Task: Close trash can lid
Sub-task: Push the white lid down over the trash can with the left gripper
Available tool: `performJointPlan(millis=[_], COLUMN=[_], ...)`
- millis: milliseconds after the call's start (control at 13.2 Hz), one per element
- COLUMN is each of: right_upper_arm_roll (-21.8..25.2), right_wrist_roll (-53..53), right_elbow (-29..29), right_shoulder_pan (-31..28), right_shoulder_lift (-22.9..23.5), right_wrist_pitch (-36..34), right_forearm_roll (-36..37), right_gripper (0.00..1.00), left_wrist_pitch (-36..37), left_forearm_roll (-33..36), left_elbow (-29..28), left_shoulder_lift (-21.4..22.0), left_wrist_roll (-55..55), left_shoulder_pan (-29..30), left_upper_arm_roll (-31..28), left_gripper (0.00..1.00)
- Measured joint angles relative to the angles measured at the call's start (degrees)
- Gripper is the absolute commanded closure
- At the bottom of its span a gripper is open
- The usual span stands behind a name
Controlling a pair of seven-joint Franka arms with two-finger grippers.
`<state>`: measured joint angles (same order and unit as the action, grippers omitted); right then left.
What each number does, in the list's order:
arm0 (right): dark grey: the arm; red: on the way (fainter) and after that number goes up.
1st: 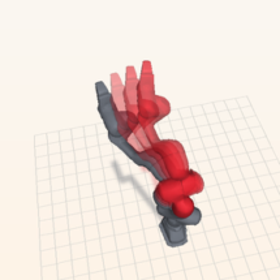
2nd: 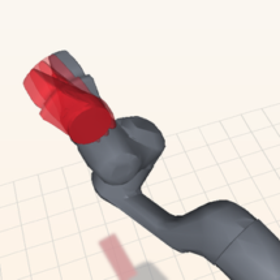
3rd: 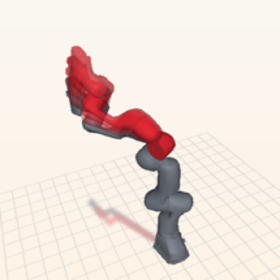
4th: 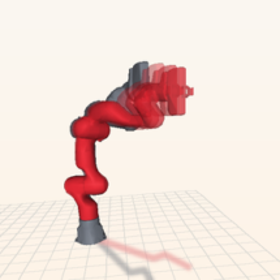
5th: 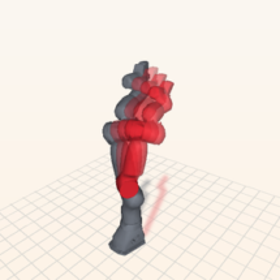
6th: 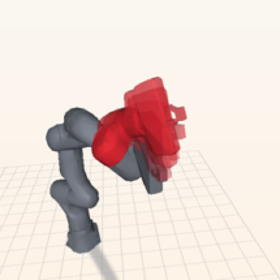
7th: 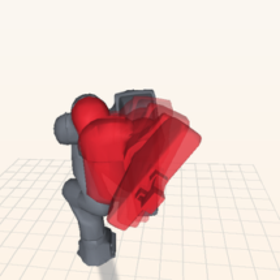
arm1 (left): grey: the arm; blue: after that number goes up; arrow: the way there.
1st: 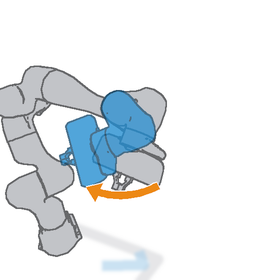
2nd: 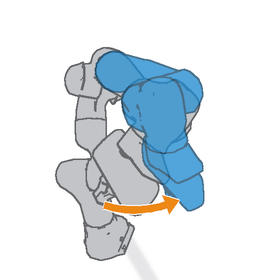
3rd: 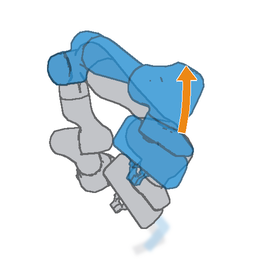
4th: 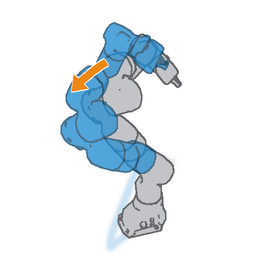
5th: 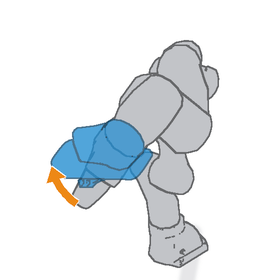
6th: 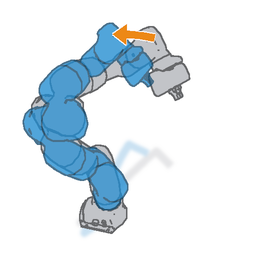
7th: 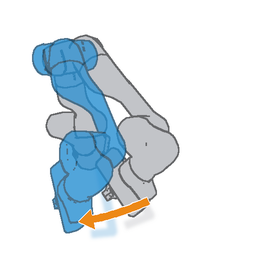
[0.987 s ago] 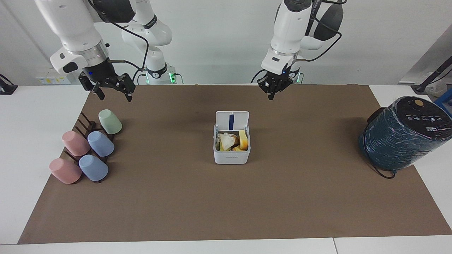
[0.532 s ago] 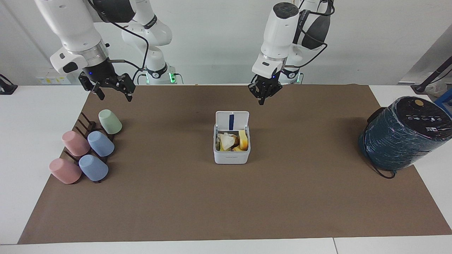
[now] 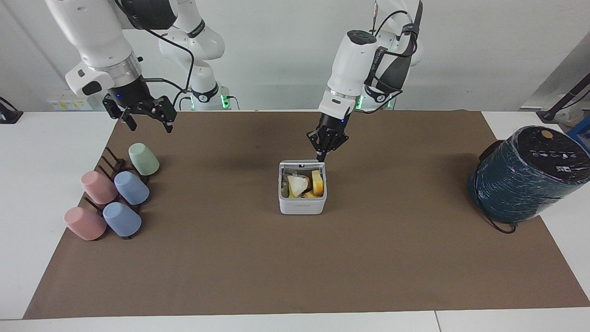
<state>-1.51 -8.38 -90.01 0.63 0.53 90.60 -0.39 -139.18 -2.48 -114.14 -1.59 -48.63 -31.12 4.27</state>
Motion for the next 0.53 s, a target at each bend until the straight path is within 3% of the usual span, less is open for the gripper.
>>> performJointPlan(millis=[532], right_upper_arm_roll=[0.0], right_wrist_roll=[0.0], right_elbow=[0.0], right_shoulder_pan=[0.0], right_shoulder_lift=[0.0], right_wrist_pitch=[0.0], right_forearm_roll=[0.0], right_gripper=[0.00], left_wrist_pitch=[-5.1], left_forearm_roll=[-0.1], left_elbow=[0.0], left_shoulder_lift=[-3.3], left_wrist_roll=[-0.3], left_shoulder_pan=[0.0], left_upper_arm_roll=[0.0], left_gripper=[1.00])
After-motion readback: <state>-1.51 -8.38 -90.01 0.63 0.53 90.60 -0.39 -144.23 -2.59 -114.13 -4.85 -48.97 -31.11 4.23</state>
